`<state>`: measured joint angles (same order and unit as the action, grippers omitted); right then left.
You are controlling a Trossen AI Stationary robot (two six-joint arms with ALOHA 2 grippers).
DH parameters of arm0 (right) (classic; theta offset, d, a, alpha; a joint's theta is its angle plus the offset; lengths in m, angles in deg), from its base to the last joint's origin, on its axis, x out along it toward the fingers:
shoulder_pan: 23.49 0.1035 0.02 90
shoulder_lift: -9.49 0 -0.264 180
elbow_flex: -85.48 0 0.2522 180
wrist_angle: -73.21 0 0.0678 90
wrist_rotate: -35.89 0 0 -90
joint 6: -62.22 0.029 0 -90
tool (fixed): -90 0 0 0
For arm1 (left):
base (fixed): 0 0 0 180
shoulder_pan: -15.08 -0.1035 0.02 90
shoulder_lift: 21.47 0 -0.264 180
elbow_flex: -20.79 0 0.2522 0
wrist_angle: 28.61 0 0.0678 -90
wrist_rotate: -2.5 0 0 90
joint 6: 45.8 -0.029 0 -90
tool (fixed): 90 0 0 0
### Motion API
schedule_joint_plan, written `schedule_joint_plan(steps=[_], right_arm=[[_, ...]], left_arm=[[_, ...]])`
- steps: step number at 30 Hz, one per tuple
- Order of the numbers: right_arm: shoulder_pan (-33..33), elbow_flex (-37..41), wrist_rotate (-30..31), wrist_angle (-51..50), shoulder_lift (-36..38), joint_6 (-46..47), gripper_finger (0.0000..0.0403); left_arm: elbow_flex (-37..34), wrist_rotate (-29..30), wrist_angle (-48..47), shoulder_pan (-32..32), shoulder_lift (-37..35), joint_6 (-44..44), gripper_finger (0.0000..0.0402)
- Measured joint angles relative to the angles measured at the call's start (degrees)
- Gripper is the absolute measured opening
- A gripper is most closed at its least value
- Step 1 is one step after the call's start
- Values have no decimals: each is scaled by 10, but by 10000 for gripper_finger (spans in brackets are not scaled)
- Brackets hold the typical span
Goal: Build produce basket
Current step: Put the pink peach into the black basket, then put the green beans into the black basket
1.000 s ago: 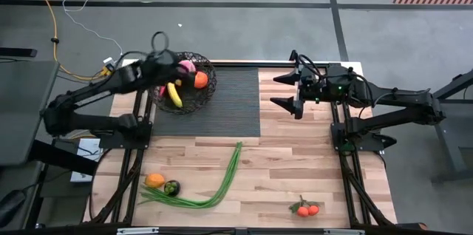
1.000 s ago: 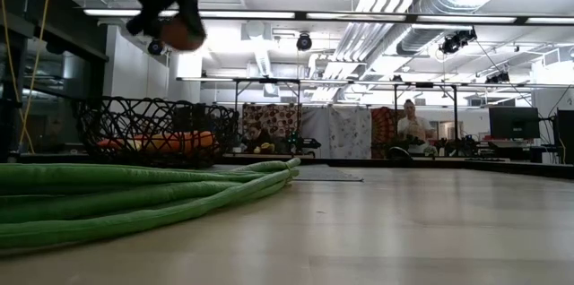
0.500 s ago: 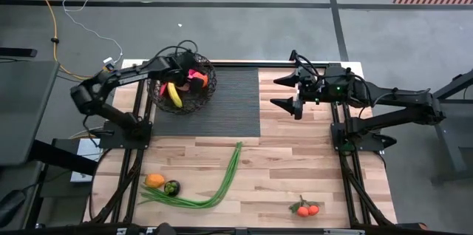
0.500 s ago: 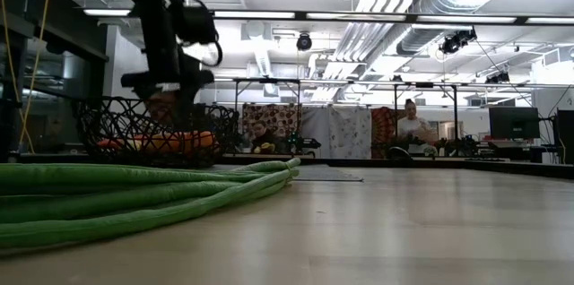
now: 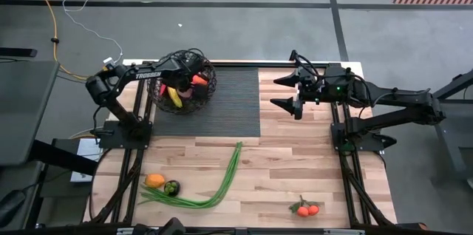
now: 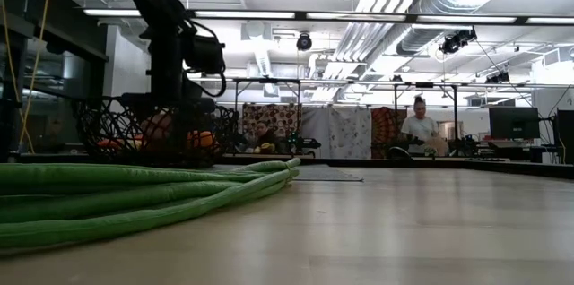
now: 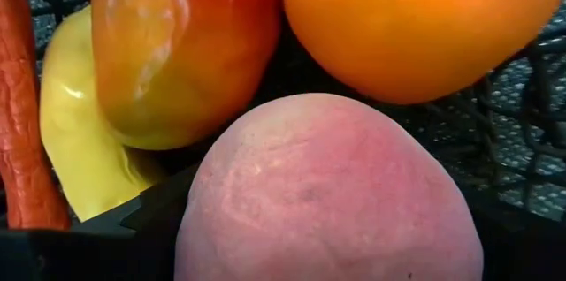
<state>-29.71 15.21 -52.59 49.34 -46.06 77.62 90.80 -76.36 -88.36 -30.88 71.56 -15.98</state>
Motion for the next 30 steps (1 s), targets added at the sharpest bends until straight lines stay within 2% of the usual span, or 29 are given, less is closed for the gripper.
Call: schedule_joint_plan(steps=[7, 14, 17, 25, 30], right_arm=[[0, 0, 0, 0, 0, 0, 397], [0, 0, 0, 0, 0, 2, 397], [0, 0, 0, 0, 0, 2, 397], [0, 0, 0, 0, 0, 2, 397], [0, 0, 0, 0, 0, 2, 397]], left_arm=[[0, 7, 4, -2, 1, 0, 327], [0, -26, 3, -15, -1, -15, 386], [7, -46, -1, -25, -11, -33, 395], [100, -51, -35, -49, -53, -40, 396], [156, -63, -35, -35, -117, -63, 395]])
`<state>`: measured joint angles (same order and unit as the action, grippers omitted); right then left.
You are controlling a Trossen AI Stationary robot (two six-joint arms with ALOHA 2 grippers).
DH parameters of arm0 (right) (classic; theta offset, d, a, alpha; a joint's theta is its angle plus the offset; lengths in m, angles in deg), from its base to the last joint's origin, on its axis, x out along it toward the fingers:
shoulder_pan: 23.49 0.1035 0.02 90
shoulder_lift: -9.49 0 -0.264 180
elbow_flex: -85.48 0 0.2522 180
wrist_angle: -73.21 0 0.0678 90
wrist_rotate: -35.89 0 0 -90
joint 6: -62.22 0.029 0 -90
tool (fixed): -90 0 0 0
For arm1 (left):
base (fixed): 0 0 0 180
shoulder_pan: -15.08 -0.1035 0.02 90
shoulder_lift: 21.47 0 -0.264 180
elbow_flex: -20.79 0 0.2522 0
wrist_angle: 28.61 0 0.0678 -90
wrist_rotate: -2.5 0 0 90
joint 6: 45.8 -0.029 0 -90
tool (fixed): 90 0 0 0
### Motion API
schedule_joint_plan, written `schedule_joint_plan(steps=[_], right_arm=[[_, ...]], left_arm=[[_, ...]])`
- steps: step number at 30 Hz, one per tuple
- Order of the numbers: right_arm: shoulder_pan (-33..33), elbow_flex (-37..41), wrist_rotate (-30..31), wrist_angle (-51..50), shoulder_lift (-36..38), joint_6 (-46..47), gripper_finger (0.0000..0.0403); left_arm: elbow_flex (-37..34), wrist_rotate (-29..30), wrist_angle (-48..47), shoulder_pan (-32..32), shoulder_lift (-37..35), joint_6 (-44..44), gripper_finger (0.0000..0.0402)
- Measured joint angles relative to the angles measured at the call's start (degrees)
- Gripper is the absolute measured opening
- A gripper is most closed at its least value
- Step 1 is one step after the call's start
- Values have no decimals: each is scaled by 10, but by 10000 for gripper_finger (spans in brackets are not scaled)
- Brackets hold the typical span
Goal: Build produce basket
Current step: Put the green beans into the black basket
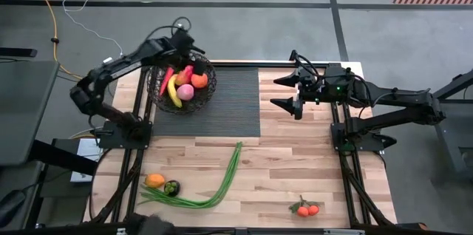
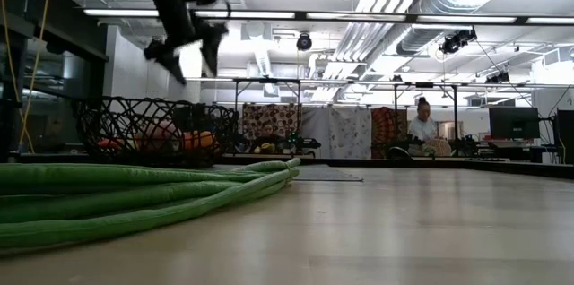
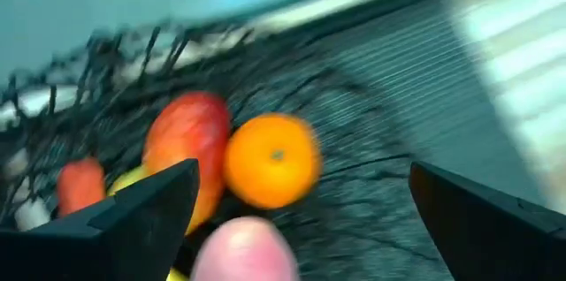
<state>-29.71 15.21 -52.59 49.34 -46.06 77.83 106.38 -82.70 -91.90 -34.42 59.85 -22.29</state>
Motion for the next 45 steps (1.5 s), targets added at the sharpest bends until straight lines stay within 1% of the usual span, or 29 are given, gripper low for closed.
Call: schedule_joint_plan(steps=[3, 6, 10, 14, 17, 19, 21, 24, 28, 33, 36, 40, 43, 45], right_arm=[[0, 0, 0, 0, 0, 14, 397], [0, 0, -2, 0, 0, 25, 397], [0, 0, -6, 0, 0, 26, 397], [0, 0, -6, -3, 0, 50, 397], [0, 0, -11, -15, 0, 69, 397], [0, 0, -11, -18, 0, 84, 397], [0, 0, -11, -21, 0, 102, 397], [0, 0, -11, -28, 0, 119, 397], [0, 0, -11, -45, 0, 131, 397], [0, 0, -8, -96, 0, 191, 397], [0, 0, -6, -139, 0, 251, 397], [3, 0, -31, -222, -5, 364, 397], [35, 0, -36, -287, -28, 462, 397], [62, 0, -37, -302, -58, 520, 397]], left_arm=[[-6, -3, 38, 46, -72, -6, 395], [-47, -3, 116, 118, -163, 0, 395], [-142, -3, 252, 239, -282, 15, 396], [-256, -16, 387, 359, -381, -13, 395], [-329, 20, 463, 422, -435, -8, 395], [-362, 44, 484, 448, -461, 10, 395], [-380, 60, 484, 461, -475, 18, 395], [-395, 59, 485, 472, -479, 18, 395], [-395, 59, 498, 474, -476, 18, 395], [-395, 72, 513, 474, -474, 18, 395], [-395, 79, 512, 474, -474, 18, 395], [-395, 85, 511, 474, -474, 18, 395], [-395, 98, 510, 474, -474, 13, 397], [-395, 99, 508, 474, -474, 15, 397]])
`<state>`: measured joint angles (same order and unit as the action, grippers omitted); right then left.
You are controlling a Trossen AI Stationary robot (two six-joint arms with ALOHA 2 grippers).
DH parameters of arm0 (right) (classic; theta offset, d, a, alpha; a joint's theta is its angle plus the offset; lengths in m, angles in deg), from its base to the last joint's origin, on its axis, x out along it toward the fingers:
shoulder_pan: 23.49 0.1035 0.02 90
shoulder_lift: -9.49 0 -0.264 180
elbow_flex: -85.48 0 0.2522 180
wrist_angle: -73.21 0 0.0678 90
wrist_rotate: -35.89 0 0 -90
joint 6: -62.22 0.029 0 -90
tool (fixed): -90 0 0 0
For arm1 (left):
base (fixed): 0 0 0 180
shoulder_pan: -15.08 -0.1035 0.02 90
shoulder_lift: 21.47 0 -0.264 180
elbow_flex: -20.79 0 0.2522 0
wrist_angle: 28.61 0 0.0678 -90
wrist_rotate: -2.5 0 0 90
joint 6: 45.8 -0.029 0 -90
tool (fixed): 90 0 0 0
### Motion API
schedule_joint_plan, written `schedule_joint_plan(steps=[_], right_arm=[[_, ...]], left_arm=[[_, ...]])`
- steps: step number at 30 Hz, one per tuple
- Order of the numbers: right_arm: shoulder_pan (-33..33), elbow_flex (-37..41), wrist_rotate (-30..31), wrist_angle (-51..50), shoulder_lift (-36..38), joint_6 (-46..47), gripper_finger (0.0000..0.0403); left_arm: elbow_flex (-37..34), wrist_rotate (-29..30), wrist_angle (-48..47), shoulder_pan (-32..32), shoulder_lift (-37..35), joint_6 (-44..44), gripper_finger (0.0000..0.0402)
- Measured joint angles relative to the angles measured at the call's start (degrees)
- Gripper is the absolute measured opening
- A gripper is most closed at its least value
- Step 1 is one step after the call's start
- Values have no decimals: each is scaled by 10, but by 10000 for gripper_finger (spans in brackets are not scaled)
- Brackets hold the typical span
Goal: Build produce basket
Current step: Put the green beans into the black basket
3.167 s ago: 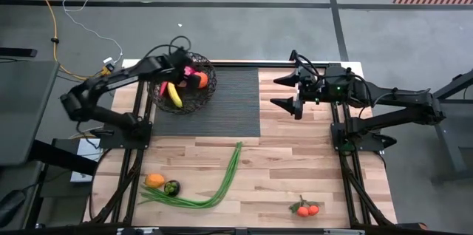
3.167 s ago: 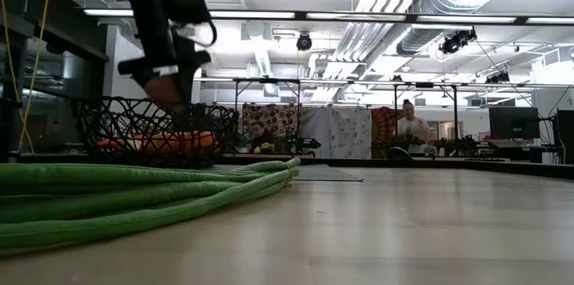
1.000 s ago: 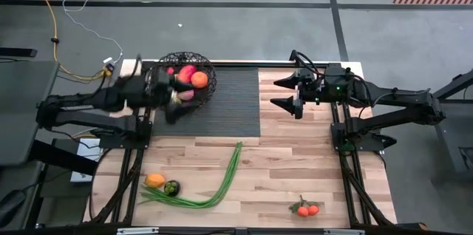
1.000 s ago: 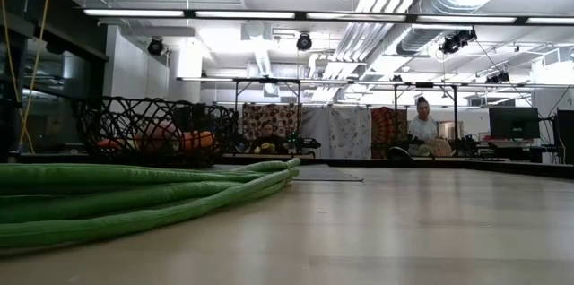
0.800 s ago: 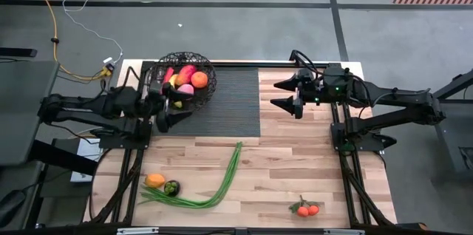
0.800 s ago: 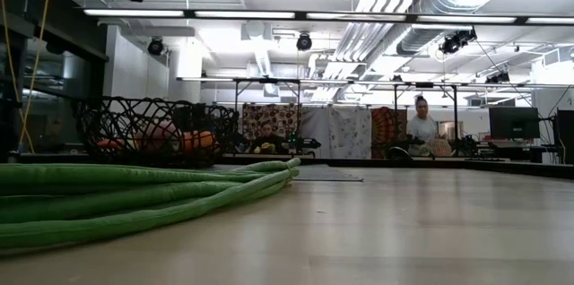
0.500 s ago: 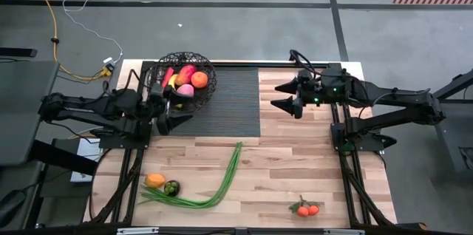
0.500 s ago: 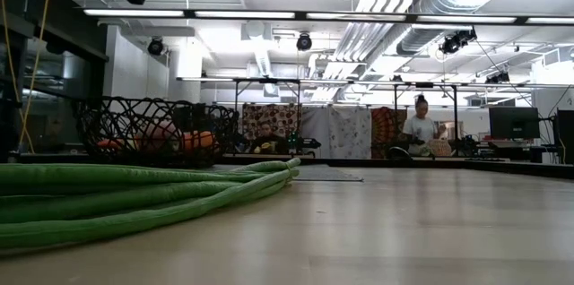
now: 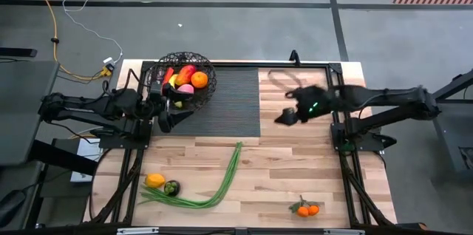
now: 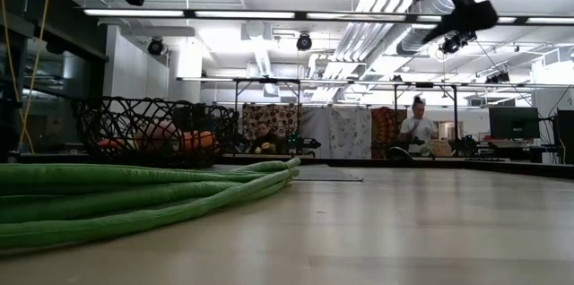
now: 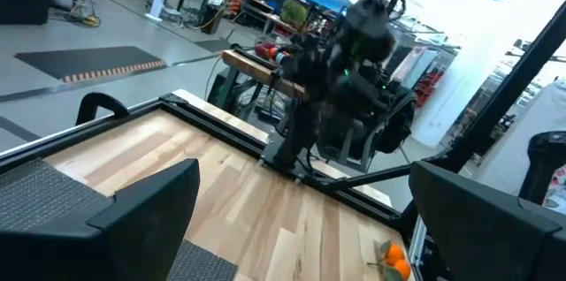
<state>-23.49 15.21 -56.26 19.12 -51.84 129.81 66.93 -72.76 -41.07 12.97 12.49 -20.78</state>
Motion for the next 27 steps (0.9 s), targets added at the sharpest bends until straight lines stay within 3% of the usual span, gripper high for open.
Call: schedule_joint_plan(steps=[3, 8, 11, 21, 27], right_arm=[[46, 0, 19, 36, -61, 86, 397], [98, -1, 42, 193, -199, 201, 397], [113, -37, 51, 228, -288, 245, 397], [101, -300, 64, 10, -530, 275, 397], [86, -402, 64, -57, -619, 269, 396]], left_arm=[[0, -13, -1, 0, 0, -11, 396], [0, -23, -2, 0, 0, -46, 397], [0, -23, -2, 0, 0, -58, 397], [0, -23, -2, 0, -2, -108, 397], [0, -23, -2, 0, -2, -107, 397]])
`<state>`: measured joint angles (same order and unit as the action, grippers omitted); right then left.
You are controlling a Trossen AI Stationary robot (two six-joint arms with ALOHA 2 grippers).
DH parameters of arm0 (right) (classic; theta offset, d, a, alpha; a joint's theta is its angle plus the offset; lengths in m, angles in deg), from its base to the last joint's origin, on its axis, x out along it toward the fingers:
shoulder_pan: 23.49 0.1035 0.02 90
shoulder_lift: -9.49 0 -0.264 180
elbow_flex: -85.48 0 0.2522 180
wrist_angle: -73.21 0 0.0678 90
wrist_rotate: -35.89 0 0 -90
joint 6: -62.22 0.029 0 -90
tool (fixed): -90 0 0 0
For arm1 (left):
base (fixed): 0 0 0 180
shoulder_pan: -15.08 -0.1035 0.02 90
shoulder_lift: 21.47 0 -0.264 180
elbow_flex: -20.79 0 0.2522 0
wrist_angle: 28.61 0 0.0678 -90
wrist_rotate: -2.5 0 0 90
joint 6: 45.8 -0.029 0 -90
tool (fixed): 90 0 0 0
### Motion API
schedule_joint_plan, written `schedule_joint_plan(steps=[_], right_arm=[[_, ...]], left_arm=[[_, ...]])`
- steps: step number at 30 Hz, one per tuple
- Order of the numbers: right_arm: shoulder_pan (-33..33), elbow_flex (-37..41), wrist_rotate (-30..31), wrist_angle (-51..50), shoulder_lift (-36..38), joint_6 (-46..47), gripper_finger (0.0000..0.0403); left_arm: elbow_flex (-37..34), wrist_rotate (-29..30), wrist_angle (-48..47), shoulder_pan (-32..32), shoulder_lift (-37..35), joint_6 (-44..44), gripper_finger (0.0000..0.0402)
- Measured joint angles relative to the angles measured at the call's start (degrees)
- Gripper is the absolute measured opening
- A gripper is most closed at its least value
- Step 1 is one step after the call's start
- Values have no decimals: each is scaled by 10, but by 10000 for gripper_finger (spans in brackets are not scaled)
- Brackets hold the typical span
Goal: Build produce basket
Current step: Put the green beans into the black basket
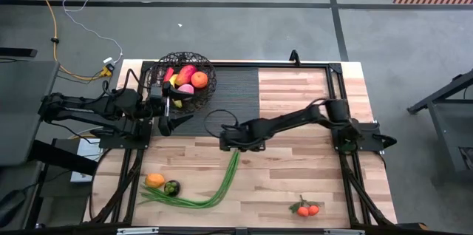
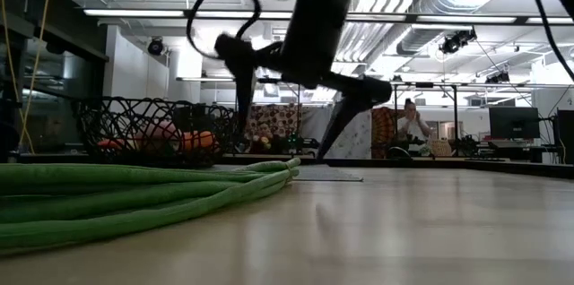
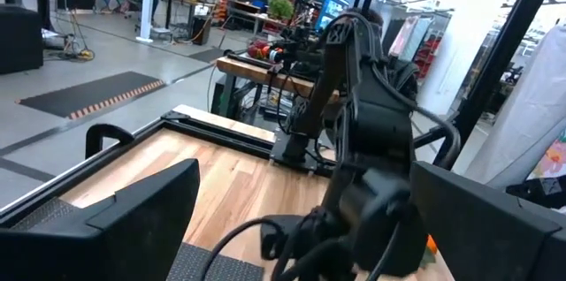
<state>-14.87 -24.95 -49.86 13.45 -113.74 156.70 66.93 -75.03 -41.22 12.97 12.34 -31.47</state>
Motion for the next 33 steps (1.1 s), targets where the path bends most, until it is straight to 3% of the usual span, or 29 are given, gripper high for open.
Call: schedule_joint_plan(steps=[4, 23, 33], right_arm=[[-5, -39, -1, -75, -36, 11, 386], [14, -19, -21, -27, -49, 111, 279], [25, -18, -27, -28, -50, 133, 181]], left_arm=[[0, 1, 0, 0, 0, 0, 397], [0, 1, 0, 0, 0, 0, 397], [0, 1, 0, 0, 0, 0, 397]])
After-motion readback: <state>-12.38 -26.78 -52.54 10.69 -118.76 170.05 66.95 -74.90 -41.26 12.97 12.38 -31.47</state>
